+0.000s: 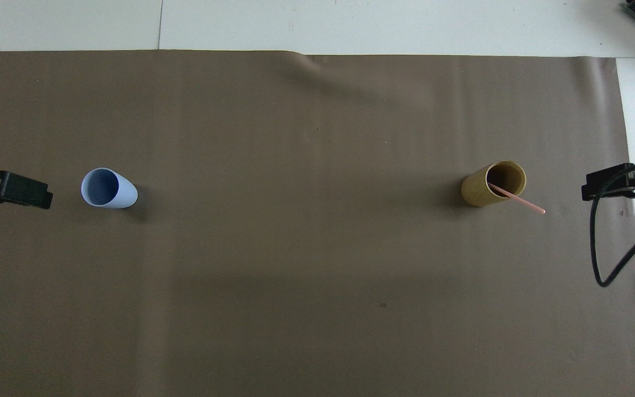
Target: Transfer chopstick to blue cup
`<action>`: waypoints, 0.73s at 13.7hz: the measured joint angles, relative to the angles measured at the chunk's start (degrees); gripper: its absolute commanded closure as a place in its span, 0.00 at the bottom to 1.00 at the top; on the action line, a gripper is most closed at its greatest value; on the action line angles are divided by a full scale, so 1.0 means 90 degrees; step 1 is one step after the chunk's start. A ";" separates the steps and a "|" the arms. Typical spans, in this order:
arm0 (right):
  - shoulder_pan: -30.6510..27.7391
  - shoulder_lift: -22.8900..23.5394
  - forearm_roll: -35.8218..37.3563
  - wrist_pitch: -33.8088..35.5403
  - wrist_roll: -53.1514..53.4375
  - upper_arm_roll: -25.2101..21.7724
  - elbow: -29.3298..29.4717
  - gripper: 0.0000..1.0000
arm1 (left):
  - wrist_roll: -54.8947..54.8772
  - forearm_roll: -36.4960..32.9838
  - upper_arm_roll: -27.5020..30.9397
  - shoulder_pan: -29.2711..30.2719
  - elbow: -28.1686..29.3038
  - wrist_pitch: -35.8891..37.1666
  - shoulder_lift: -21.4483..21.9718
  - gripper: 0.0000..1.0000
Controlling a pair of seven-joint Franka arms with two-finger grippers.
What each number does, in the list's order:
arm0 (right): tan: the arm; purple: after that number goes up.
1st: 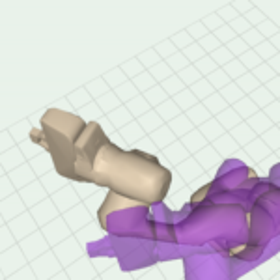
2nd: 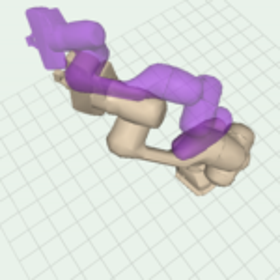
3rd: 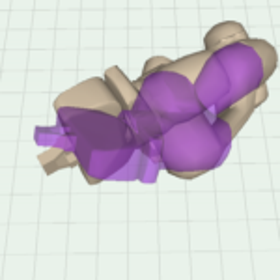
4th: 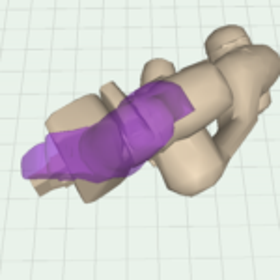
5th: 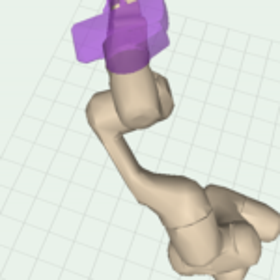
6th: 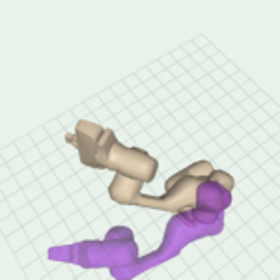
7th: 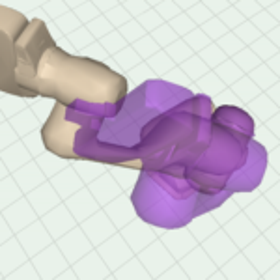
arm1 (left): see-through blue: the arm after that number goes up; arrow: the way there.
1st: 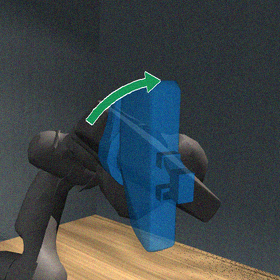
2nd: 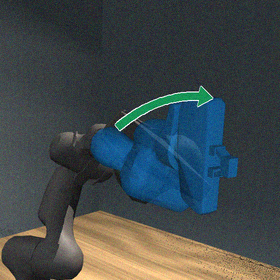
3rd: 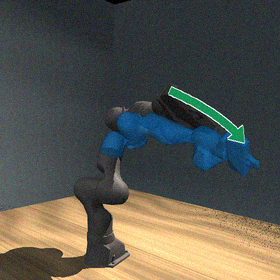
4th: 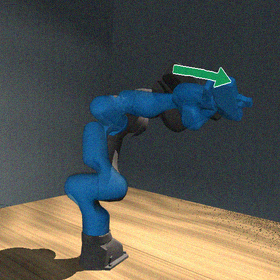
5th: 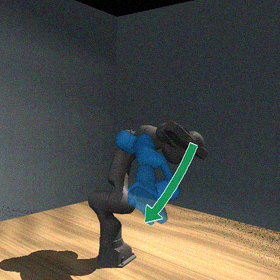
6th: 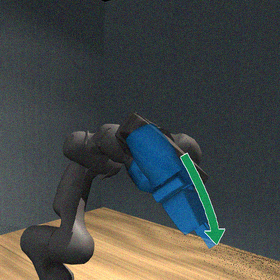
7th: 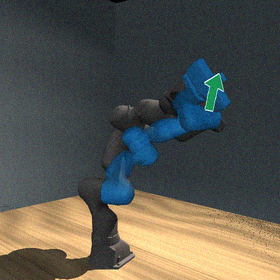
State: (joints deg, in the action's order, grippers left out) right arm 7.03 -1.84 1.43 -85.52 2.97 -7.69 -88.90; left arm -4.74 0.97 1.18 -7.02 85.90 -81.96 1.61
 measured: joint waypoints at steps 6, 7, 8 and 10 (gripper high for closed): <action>0.0000 0.0000 0.0000 0.0000 0.0000 0.0000 0.0000 0.00 | 0.0000 0.0000 0.0003 0.0002 0.0021 -0.0090 0.0000 0.00; 0.0000 0.0000 0.0000 -0.0003 0.0000 0.0000 0.0000 0.00 | 0.0000 -0.0001 0.0012 0.0025 0.0051 -0.0246 0.0000 0.00; 0.0000 0.0000 0.0000 -0.0006 0.0000 0.0001 0.0000 0.00 | 0.0000 -0.0001 0.0017 0.0103 0.0133 -0.0518 0.0000 0.00; 0.0000 0.0000 0.0000 -0.0007 0.0000 0.0001 0.0000 0.00 | -0.0007 -0.0001 0.0033 0.0284 0.0471 -0.1091 -0.0009 0.00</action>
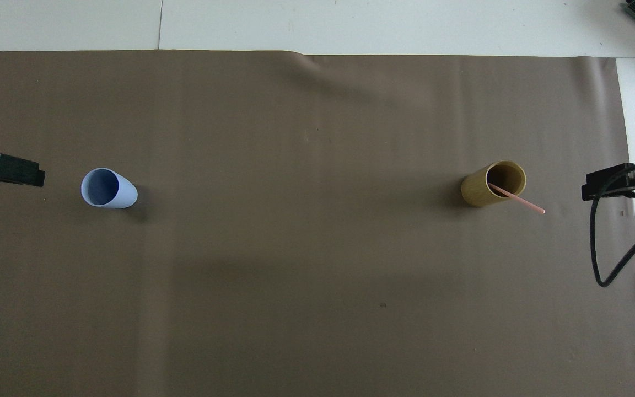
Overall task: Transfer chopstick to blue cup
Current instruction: 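Reach the left gripper to the blue cup while the right gripper reaches the stick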
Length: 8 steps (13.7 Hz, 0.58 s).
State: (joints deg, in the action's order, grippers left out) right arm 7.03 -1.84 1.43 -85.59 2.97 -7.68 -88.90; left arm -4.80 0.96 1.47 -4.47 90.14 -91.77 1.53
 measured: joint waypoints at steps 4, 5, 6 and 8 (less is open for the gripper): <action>0.0021 0.0002 -0.0001 -0.0126 0.0000 0.0031 -0.0156 0.00 | -0.0147 0.0000 0.0008 0.0150 0.1027 -0.1055 -0.0035 0.00; 0.0028 0.0011 -0.0001 -0.0314 0.0000 0.0041 -0.0262 0.00 | -0.0216 0.0000 0.0007 0.0199 0.1282 -0.1298 -0.0041 0.00; 0.0043 0.0042 -0.0002 -0.0451 -0.0005 0.0047 -0.0377 0.00 | -0.0282 0.0000 0.0010 0.0249 0.1506 -0.1510 -0.0046 0.00; 0.0124 0.0225 -0.0002 -0.0580 -0.0009 0.0054 -0.0595 0.00 | -0.0392 0.0000 0.0016 0.0350 0.1929 -0.1963 -0.0068 0.00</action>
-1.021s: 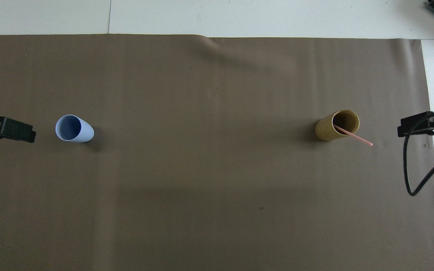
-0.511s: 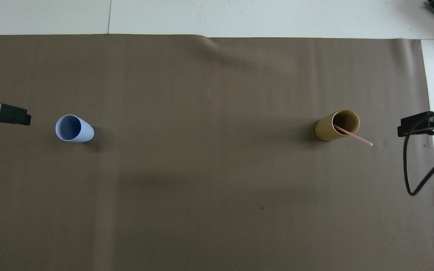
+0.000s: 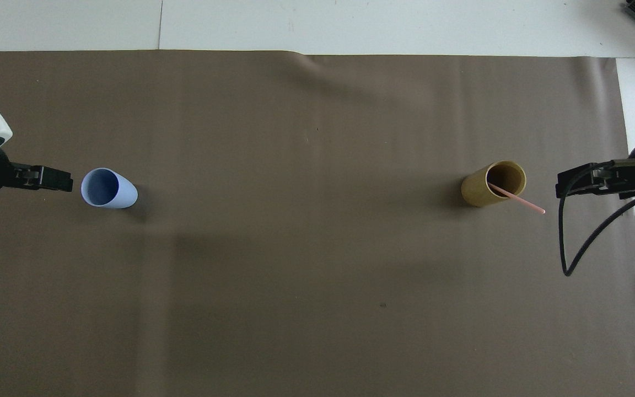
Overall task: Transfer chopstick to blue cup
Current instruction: 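Reach the left gripper to the blue cup while the right gripper reaches the stick, then grasp the blue cup with the left gripper and carry it toward the table center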
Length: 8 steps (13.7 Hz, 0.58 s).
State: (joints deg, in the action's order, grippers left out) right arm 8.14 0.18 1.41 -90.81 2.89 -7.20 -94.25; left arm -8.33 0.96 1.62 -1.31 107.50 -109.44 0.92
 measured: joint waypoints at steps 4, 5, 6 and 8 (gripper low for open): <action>0.0100 0.0540 0.0000 -0.0332 -0.0426 0.0008 -0.0298 0.00 | -0.0034 0.0000 -0.0004 0.0026 0.0538 -0.0737 -0.0098 0.00; 0.0109 0.0625 0.0000 -0.0414 -0.0590 0.0008 -0.0429 0.00 | -0.0034 0.0000 -0.0004 0.0031 0.0574 -0.0852 -0.0164 0.00; 0.0104 0.0675 0.0000 -0.0532 -0.0690 0.0000 -0.0560 0.00 | -0.0034 0.0000 -0.0001 0.0042 0.0597 -0.0956 -0.0254 0.00; 0.0078 0.0693 0.0000 -0.0634 -0.0788 -0.0016 -0.0682 0.00 | -0.0040 0.0000 -0.0001 0.0081 0.0619 -0.1268 -0.0538 0.00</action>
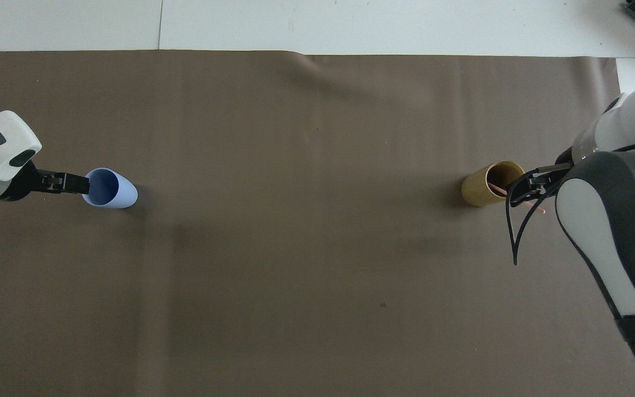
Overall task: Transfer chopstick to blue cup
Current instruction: 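Grasp the blue cup with the left gripper and carry it toward the table center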
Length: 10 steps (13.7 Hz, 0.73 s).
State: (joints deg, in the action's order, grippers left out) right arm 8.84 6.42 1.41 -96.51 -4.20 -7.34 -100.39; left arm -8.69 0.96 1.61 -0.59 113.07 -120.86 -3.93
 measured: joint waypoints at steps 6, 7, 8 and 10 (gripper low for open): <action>-0.0007 -0.0047 0.0000 -0.0034 -0.0010 0.0000 -0.0002 0.00 | -0.0005 0.0000 0.0004 0.0049 0.0003 -0.0465 -0.0387 0.06; -0.0007 -0.0047 0.0000 -0.0034 -0.0010 0.0000 -0.0003 0.00 | -0.0005 0.0000 0.0005 0.0066 0.0002 -0.0489 -0.0387 0.09; -0.0007 -0.0047 0.0000 -0.0034 -0.0010 0.0000 -0.0005 0.00 | -0.0008 0.0000 0.0005 0.0081 0.0008 -0.0491 -0.0388 0.13; -0.0006 -0.0047 0.0000 -0.0037 -0.0010 0.0000 -0.0007 0.00 | -0.0012 0.0000 -0.0002 0.0098 0.0088 -0.0513 -0.0392 0.21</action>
State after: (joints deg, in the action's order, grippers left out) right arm 8.78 5.99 1.41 -96.84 -4.29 -7.34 -100.45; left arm -8.80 0.96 1.59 0.29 113.86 -125.47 -7.46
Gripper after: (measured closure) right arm 0.000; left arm 0.119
